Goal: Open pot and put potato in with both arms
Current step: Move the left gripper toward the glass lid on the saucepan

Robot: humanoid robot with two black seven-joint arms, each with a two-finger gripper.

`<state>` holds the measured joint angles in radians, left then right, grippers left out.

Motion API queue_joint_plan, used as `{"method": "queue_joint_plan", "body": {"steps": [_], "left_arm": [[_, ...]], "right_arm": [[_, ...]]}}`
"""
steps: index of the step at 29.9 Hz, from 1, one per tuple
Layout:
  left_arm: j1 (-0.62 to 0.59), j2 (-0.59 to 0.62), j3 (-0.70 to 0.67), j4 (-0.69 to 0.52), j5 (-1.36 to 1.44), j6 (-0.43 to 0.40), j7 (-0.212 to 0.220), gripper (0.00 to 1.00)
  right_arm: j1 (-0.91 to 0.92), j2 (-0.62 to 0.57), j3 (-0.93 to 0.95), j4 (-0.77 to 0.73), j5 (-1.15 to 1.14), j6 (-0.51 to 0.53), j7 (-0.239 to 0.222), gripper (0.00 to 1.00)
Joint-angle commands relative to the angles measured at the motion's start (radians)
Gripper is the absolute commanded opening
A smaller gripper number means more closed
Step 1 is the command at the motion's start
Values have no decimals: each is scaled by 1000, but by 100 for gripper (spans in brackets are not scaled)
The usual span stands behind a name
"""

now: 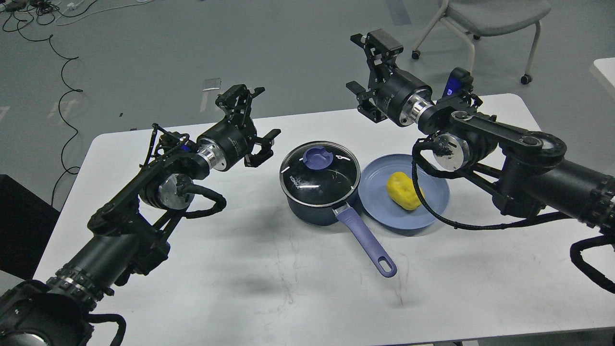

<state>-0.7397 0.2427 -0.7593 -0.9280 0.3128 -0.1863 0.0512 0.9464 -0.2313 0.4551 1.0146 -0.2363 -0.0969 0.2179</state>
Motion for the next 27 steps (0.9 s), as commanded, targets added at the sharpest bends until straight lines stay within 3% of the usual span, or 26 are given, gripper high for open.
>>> {"method": "queue_joint_plan", "body": {"steps": [1, 27], "left_arm": [[-1, 4, 0, 0, 0, 1, -4, 98], [-29, 61, -52, -50, 61, -2, -13, 98]], "right_arm": [[0, 9, -1, -1, 0, 0, 0, 100], [-6, -114, 20, 25, -3, 5, 26, 100]]}}
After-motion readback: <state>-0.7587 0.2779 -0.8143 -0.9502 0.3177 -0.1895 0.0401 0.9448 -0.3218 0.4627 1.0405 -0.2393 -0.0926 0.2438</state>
